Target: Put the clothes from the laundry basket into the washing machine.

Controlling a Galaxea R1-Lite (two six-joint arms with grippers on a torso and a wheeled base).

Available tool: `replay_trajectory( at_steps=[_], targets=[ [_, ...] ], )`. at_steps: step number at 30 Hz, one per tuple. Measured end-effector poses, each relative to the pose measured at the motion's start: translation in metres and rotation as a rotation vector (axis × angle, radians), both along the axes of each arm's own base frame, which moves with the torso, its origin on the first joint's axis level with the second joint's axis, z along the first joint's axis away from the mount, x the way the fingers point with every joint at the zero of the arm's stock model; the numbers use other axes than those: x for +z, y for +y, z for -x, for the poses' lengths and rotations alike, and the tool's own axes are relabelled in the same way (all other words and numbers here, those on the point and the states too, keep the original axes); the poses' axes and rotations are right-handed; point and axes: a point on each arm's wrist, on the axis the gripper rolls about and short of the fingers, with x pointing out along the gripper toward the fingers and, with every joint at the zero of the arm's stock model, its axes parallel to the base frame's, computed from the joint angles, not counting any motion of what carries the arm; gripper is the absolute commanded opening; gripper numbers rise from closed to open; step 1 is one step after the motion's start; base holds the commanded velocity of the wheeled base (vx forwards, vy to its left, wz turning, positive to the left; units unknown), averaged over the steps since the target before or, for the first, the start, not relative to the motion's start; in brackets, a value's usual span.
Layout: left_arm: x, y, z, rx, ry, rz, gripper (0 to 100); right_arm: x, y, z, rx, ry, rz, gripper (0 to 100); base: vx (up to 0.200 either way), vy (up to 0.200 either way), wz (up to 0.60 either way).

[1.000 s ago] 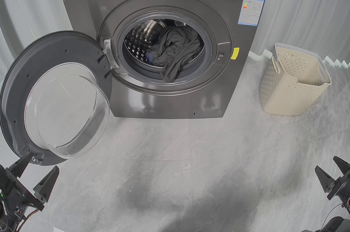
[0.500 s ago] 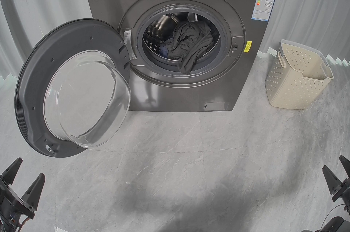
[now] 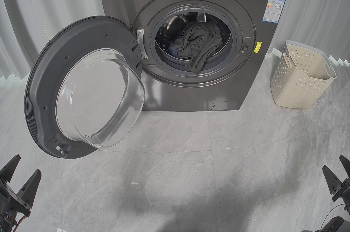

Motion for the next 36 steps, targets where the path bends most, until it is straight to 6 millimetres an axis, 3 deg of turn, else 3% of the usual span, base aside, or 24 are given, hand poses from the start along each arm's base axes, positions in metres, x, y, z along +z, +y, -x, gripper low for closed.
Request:
replay_trajectory(
  at_steps=[8,14,28,36],
  targets=[
    [0.003,0.0,-0.004,0.033,0.026,-0.01,100,0.0,0.0,0.0,0.002,0.002,0.002,100,0.2,0.0,0.0],
    [0.011,-0.002,-0.011,0.044,0.039,-0.013,100,0.0,0.0,-0.001,0.002,0.005,0.004,100,0.0,0.0,0.0],
    [0.013,-0.003,-0.019,0.05,0.082,-0.017,100,0.0,0.001,-0.003,0.002,0.018,0.007,100,0.0,0.2,0.0],
    [0.015,-0.003,-0.019,0.063,0.074,-0.014,100,0.003,0.001,-0.004,0.003,0.016,0.008,100,0.0,0.0,0.0]
  ],
)
